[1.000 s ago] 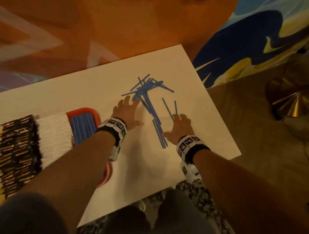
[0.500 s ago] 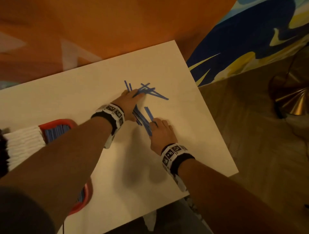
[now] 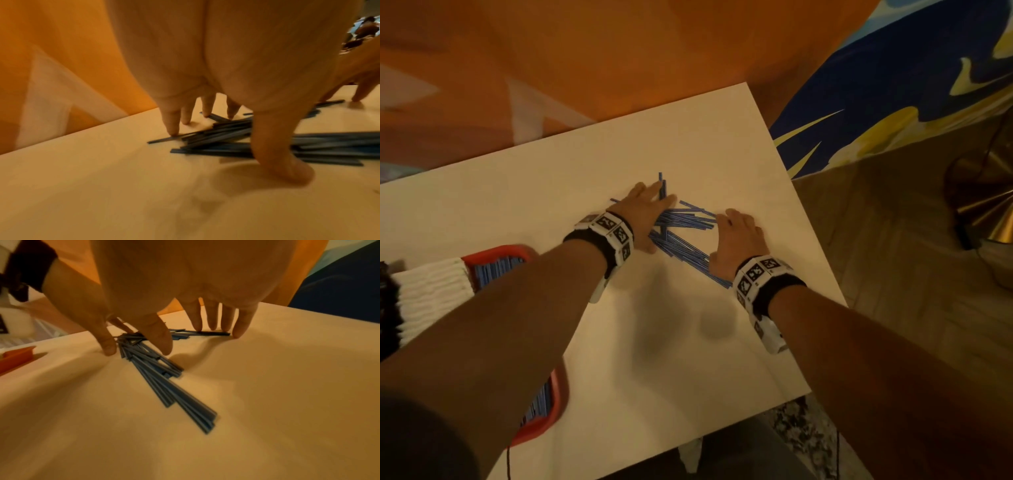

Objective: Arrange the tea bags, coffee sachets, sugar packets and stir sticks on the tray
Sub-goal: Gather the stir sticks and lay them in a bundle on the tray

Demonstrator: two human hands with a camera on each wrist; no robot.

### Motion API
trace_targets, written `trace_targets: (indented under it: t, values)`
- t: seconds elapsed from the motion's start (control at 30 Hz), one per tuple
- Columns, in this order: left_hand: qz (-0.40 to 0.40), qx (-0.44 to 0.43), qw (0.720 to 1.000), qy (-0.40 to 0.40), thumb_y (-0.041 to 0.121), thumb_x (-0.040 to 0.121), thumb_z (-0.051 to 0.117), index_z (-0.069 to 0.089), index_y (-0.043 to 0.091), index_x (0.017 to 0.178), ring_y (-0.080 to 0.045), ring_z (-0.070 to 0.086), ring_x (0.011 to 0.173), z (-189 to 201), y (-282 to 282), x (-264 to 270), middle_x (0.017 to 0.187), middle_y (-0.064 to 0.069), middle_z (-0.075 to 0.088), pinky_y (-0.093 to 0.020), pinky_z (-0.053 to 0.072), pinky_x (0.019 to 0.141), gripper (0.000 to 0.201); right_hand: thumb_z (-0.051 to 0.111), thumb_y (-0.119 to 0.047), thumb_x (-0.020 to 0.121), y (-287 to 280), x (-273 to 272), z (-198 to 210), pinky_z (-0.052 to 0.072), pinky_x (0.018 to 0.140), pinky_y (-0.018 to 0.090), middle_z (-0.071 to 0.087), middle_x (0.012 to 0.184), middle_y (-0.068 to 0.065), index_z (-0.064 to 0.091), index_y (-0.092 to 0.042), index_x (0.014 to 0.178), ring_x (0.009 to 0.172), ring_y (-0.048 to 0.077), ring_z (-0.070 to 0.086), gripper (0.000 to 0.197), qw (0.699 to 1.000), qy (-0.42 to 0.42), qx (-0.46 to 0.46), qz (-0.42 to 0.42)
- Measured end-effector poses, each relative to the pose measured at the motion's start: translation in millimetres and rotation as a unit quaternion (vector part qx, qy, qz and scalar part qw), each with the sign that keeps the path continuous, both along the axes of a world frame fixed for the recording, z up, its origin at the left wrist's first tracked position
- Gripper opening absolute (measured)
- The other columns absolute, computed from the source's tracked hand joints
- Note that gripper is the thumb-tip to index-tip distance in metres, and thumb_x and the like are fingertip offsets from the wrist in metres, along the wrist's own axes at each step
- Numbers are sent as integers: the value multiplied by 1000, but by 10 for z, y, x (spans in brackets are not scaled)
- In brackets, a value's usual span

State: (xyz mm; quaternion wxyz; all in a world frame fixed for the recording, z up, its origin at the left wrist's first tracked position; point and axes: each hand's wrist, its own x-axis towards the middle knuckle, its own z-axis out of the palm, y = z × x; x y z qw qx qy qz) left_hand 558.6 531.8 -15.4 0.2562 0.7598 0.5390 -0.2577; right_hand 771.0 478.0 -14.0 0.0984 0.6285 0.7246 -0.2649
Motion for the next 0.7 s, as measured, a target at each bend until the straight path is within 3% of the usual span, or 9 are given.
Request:
trace_targets:
  t: [0.1,0.2,0.27,0.3,0.37,0.47,0.57,0.7]
  values:
    - [-5,22,1000,-12,25,86,78,20,23,158,-32,12,151,4,-140,30,166,-8,9,-47,27,120,93,71,-32,78,-106,-49,-65,30,111,43,33,146,5,34,-15,143,135,29,29,76,998,-7,21,50]
    - [-7,66,998,-20,22,93,67,44,18,147,-30,37,130,0,-298,-3,146,-9,41,-44,44,101,59,73,-22,76,-211,-95,-111,35,103,39,43,134,4,45,-18,134,124,27,38,65,996,15,18,83]
    - [-17,89,996,-8,28,95,64,54,16,135,-28,40,122,-1,-391,-34,132,-8,49,-42,48,89,44,71,-16,77,-256,-108,-113,37,100,37,47,128,3,50,-19,131,119,25,41,57,995,43,-5,94]
    - [-25,99,995,-3,32,94,65,55,16,133,-27,39,124,-6,-432,-43,132,-7,49,-42,48,90,44,68,-14,78,-278,-103,-110,37,100,37,49,126,3,52,-19,130,118,25,42,55,994,61,-12,91]
    - [-36,103,994,-16,34,88,71,47,18,143,-27,32,136,-30,-488,-45,147,-8,40,-43,41,104,62,64,-17,80,-320,-82,-95,38,99,37,51,124,2,53,-20,128,117,24,44,49,995,83,-1,62]
    - [-55,57,995,-57,27,86,75,26,19,156,-27,20,148,-34,-523,5,162,-7,22,-42,24,118,85,64,-35,83,-394,-55,-63,41,98,40,47,125,0,49,-21,129,117,24,42,50,998,48,9,35]
    - [-81,53,994,-46,21,92,67,29,19,155,-27,34,137,1,-570,125,153,-5,35,-39,35,109,73,72,-30,83,-452,-62,-98,45,95,41,42,128,2,48,-21,132,118,24,42,55,998,41,-28,48]
    - [-103,69,990,-64,5,96,50,50,18,141,-27,47,119,38,-759,273,132,-5,54,-38,43,93,47,65,-9,87,-494,-80,-165,49,89,38,55,115,6,59,-17,122,106,26,55,36,992,101,-47,65]
